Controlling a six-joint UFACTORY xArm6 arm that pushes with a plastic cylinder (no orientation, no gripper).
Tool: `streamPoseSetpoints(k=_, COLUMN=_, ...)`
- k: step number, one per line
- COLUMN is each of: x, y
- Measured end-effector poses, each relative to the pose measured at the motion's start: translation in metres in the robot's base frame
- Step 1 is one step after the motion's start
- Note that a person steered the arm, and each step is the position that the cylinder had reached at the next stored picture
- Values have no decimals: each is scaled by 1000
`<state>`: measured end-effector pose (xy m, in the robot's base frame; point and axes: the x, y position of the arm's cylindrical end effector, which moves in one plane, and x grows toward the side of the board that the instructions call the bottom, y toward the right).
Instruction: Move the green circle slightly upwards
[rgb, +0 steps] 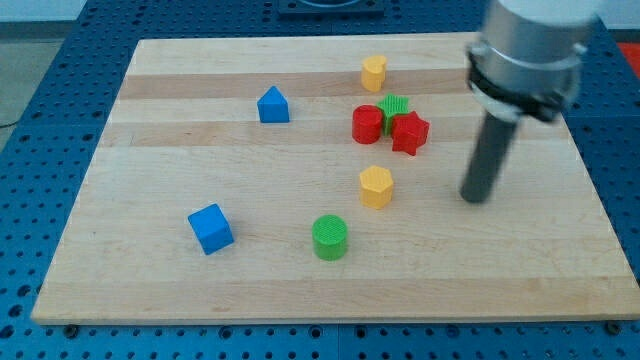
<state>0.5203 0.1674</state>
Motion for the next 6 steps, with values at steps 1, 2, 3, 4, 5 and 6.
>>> streamPoseSetpoints(k=1, x=81, y=-45)
streamPoseSetpoints(k=2, x=84, y=-119)
streamPoseSetpoints(k=3, x=50, y=-175)
streamPoseSetpoints(k=4, x=24, y=-222)
streamPoseSetpoints(k=5, x=-8, y=-220)
streamPoseSetpoints(k=6, x=24, y=-237)
